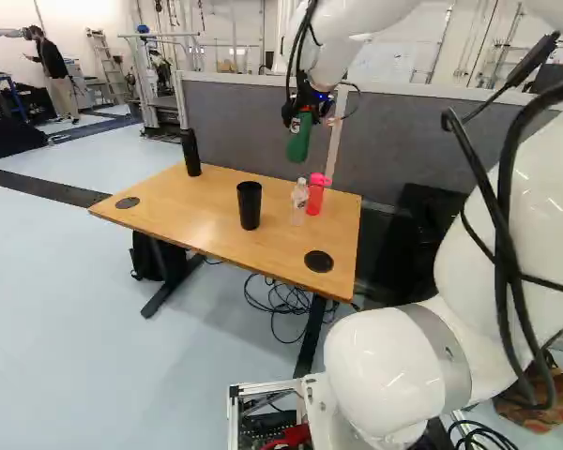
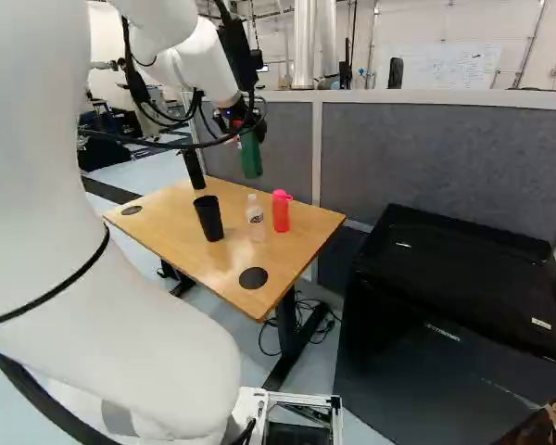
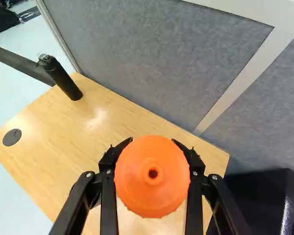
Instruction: Pick up the green bottle from the table
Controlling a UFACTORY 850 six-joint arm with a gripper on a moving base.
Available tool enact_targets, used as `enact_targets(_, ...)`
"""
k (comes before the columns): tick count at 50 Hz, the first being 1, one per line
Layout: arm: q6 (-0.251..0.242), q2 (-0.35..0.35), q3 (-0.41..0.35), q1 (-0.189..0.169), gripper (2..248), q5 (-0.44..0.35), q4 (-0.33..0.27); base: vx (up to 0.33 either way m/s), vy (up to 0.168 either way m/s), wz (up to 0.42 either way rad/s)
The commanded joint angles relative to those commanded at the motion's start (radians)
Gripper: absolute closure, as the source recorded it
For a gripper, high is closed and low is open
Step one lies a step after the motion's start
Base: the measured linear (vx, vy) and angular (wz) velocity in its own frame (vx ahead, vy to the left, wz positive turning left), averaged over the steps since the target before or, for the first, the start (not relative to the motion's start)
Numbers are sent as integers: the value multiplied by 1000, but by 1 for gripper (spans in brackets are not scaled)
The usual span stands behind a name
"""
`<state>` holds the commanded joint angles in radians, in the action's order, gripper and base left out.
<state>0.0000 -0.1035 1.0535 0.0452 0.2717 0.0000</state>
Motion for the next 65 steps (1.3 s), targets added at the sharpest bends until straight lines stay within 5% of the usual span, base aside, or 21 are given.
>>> enact_targets(38,0,-100,-92,3,226,0,0,0,0,0)
enact_targets(65,0,-110,-101,3,226,0,0,0,0,0)
